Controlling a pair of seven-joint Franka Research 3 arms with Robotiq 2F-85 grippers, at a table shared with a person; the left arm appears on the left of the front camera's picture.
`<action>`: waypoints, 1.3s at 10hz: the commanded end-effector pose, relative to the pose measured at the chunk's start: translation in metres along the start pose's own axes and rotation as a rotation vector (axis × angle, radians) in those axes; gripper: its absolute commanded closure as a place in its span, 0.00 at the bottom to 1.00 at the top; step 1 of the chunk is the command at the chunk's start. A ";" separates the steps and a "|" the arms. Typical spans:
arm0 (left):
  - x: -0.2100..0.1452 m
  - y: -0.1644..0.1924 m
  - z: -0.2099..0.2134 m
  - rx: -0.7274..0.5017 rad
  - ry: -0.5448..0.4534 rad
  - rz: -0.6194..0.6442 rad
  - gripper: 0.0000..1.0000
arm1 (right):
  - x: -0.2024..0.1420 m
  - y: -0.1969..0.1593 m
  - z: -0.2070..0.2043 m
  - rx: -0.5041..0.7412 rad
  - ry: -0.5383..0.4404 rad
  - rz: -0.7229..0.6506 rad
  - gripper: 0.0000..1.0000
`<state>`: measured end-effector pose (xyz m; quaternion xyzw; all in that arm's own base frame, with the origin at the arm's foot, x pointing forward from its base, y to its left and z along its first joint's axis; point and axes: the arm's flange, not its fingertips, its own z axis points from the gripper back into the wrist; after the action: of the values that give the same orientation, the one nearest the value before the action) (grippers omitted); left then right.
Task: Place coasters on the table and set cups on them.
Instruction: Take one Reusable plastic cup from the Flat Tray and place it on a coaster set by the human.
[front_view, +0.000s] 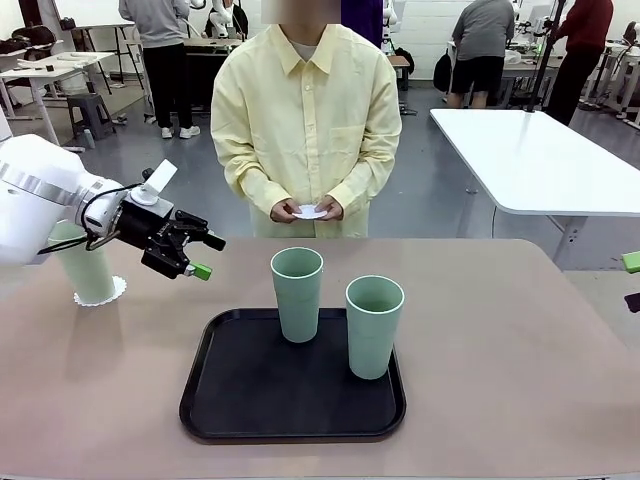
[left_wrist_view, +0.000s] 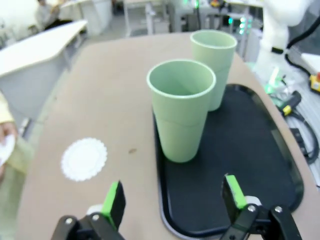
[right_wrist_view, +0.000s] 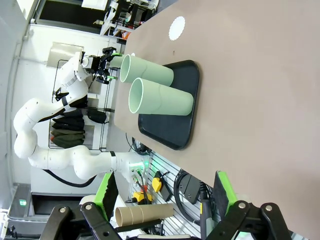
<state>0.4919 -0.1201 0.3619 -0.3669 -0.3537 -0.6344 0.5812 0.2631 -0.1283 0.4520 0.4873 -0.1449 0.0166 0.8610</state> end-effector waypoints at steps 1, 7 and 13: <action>0.014 0.002 0.009 -0.005 0.052 -0.049 0.00 | 0.000 0.000 0.000 0.016 0.001 0.013 0.00; 0.014 0.002 0.009 -0.005 0.052 -0.049 0.00 | 0.000 0.000 0.000 0.016 0.001 0.013 0.00; -0.014 -0.006 -0.032 -0.064 0.001 -0.031 0.00 | 0.000 0.000 0.000 0.016 0.001 0.013 0.00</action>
<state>0.4852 -0.1370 0.3426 -0.3773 -0.3285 -0.6518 0.5700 0.2631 -0.1283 0.4520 0.4873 -0.1449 0.0166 0.8610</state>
